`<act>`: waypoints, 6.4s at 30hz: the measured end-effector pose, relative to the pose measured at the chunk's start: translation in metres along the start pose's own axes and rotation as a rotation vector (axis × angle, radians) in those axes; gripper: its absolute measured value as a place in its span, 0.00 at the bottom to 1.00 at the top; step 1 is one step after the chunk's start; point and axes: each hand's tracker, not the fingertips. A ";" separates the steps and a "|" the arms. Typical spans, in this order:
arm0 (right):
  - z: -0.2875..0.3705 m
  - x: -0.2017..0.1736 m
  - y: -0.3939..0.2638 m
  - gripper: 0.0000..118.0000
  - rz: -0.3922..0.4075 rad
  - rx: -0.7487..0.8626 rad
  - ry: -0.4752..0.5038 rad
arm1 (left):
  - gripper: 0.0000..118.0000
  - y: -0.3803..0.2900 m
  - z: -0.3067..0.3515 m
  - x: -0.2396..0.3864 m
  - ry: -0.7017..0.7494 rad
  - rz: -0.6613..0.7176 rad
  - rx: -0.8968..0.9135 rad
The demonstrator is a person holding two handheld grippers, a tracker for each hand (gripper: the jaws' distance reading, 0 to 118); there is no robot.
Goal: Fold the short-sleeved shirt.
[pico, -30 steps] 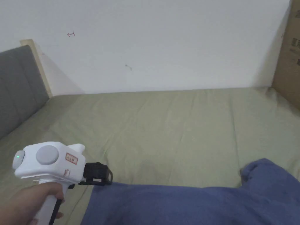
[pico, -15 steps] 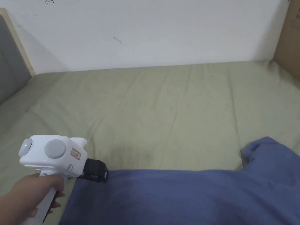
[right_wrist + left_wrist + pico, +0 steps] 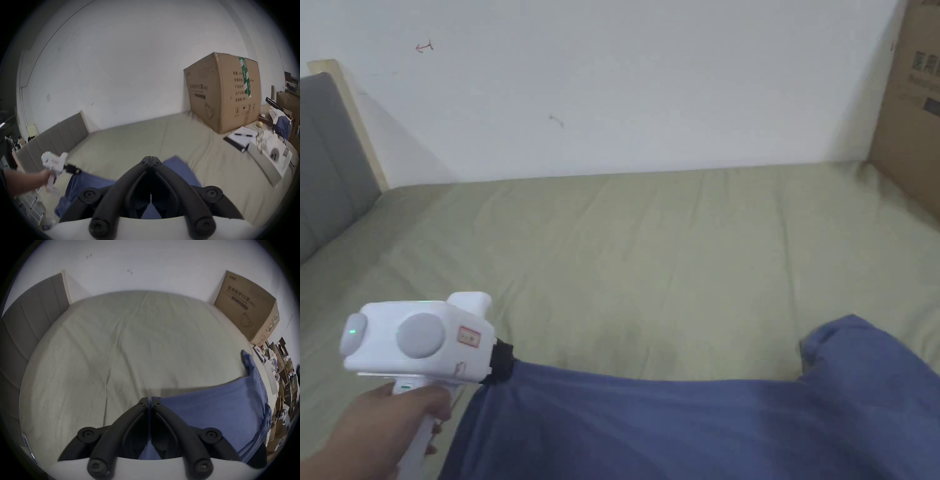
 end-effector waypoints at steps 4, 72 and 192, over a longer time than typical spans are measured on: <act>-0.108 0.045 0.041 0.00 -0.065 -0.343 -0.039 | 0.00 0.000 0.020 0.006 -0.014 -0.024 0.036; 0.058 0.113 -0.171 0.23 -0.129 -0.516 -0.185 | 0.10 -0.225 0.111 0.004 -0.115 0.063 0.055; 0.152 -0.051 -0.099 0.00 0.051 -0.088 0.103 | 0.00 -0.137 0.023 0.238 -0.265 -0.200 -0.254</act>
